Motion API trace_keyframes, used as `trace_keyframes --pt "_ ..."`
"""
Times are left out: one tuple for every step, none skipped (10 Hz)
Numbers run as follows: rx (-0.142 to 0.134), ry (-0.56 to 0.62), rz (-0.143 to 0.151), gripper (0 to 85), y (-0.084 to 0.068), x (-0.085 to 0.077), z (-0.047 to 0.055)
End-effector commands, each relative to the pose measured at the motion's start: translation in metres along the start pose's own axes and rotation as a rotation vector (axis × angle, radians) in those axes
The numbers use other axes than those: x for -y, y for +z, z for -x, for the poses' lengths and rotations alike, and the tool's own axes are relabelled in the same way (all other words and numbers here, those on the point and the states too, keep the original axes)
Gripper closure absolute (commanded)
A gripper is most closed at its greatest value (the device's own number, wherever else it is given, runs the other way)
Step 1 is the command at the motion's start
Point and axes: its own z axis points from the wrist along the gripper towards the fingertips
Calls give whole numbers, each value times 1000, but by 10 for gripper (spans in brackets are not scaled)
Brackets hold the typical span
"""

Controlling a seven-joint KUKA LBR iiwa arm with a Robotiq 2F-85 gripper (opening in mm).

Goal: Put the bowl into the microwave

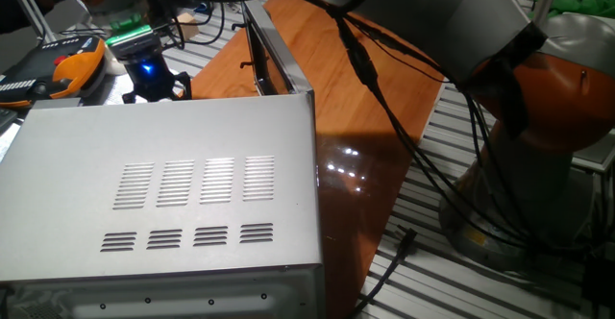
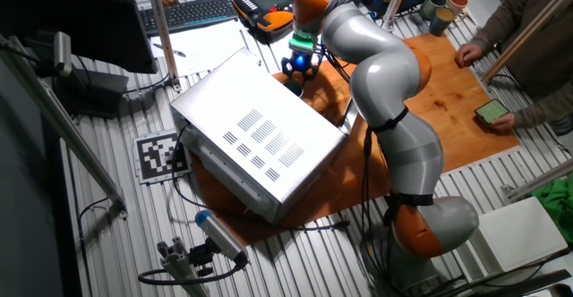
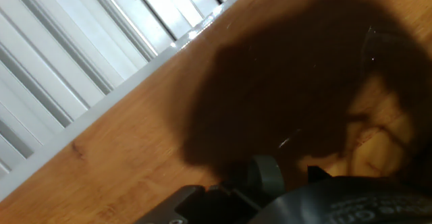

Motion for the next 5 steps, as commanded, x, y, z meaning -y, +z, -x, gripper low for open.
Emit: trace_keyframes --pt "1 -1 1 510 0 0 0" --pt "2 -3 2 510 0 0 0" --pt "-2 -7 8 680 0 0 0" --pt "-6 -15 13 850 0 0 0" --pt "-15 -23 20 850 0 1 -1"
